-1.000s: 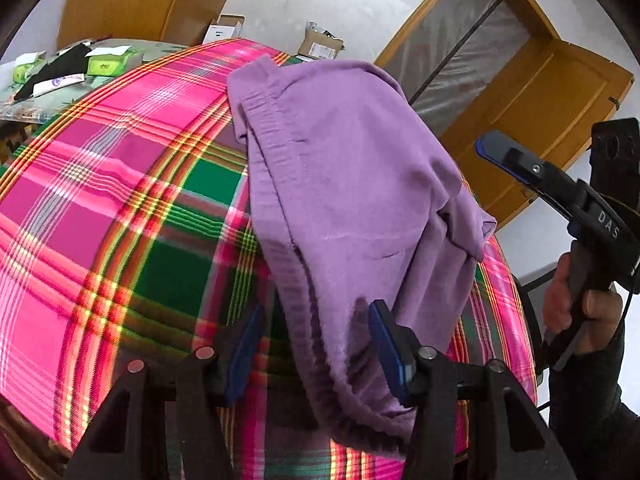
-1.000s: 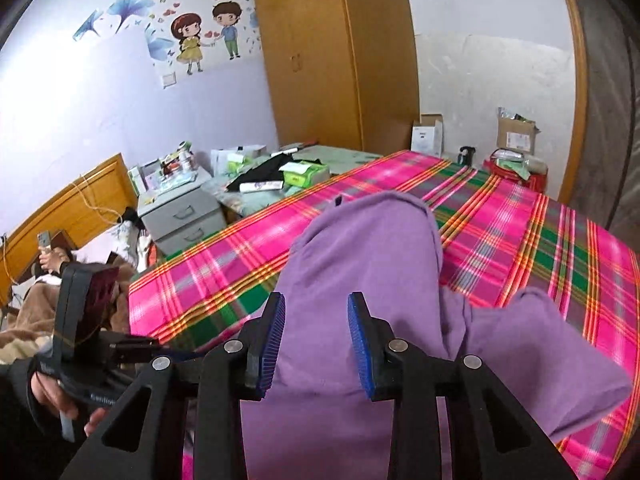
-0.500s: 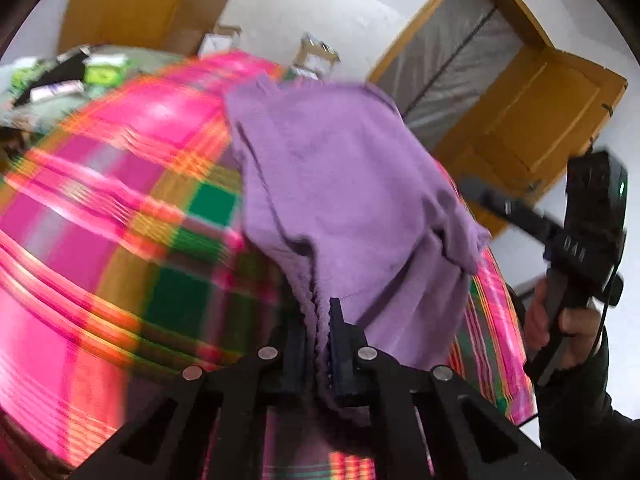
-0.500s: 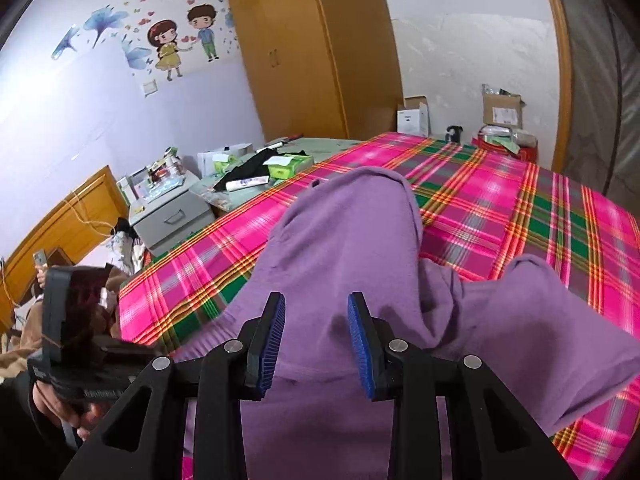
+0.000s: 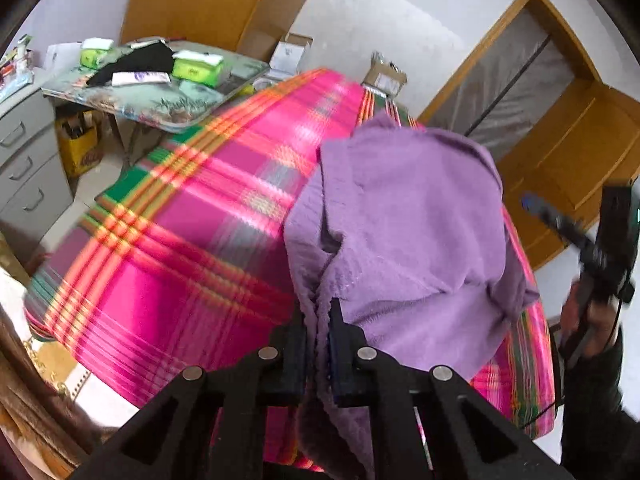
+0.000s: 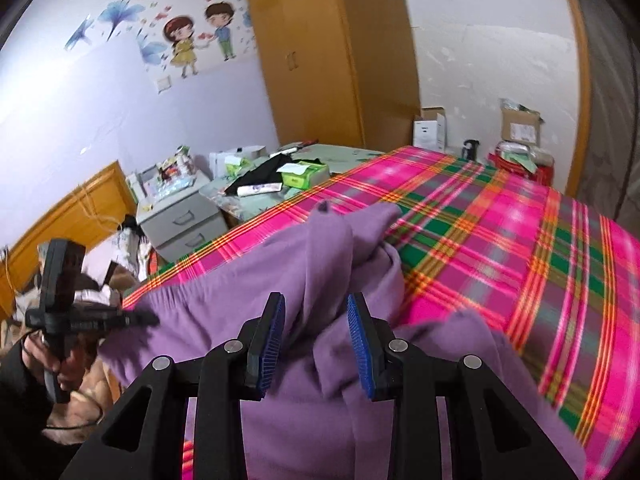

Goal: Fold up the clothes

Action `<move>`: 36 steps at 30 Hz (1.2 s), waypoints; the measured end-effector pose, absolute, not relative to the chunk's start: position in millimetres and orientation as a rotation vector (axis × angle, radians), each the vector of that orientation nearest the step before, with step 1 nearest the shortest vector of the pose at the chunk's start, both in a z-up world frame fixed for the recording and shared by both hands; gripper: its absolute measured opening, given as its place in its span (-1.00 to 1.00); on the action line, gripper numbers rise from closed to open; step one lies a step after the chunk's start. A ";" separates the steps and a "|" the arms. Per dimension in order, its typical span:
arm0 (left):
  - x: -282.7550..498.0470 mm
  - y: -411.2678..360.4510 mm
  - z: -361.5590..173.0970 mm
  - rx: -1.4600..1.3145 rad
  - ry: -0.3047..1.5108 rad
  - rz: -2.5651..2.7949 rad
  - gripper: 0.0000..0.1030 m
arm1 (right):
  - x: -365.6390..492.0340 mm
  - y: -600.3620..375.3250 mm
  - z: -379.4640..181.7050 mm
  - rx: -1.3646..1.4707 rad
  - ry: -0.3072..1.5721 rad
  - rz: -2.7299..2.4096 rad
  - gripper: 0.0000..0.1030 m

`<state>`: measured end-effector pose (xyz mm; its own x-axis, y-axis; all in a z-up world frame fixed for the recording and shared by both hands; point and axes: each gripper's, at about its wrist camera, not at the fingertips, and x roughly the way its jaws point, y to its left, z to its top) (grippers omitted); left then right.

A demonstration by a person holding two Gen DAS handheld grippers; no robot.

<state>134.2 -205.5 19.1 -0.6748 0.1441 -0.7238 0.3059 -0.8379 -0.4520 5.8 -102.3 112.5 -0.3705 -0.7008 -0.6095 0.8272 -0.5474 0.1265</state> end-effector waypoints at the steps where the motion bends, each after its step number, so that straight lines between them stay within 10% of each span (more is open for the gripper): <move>1: 134.2 -206.0 19.0 1.222 0.858 -2.657 -0.82 | 2.5 -110.7 113.9 0.764 0.273 -2.010 -0.35; 18: 128.5 -215.0 11.7 1.261 0.891 -2.671 -0.78 | -81.1 -233.6 74.4 0.945 0.758 -1.815 -0.46; 22: 123.3 -225.2 17.1 1.222 0.889 -2.680 -0.78 | -76.4 -233.0 76.2 0.916 0.739 -1.791 -0.90; 36: 61.8 -300.1 50.6 1.055 0.682 -2.621 -0.79 | -122.3 -257.2 134.1 0.787 0.461 -2.023 -0.82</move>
<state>61.8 -300.1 50.6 -0.7128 -0.0422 -0.7001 0.3780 -0.8639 -0.3328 -122.3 -257.2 134.1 -0.4024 -0.6085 -0.6839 0.8446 -0.5350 -0.0209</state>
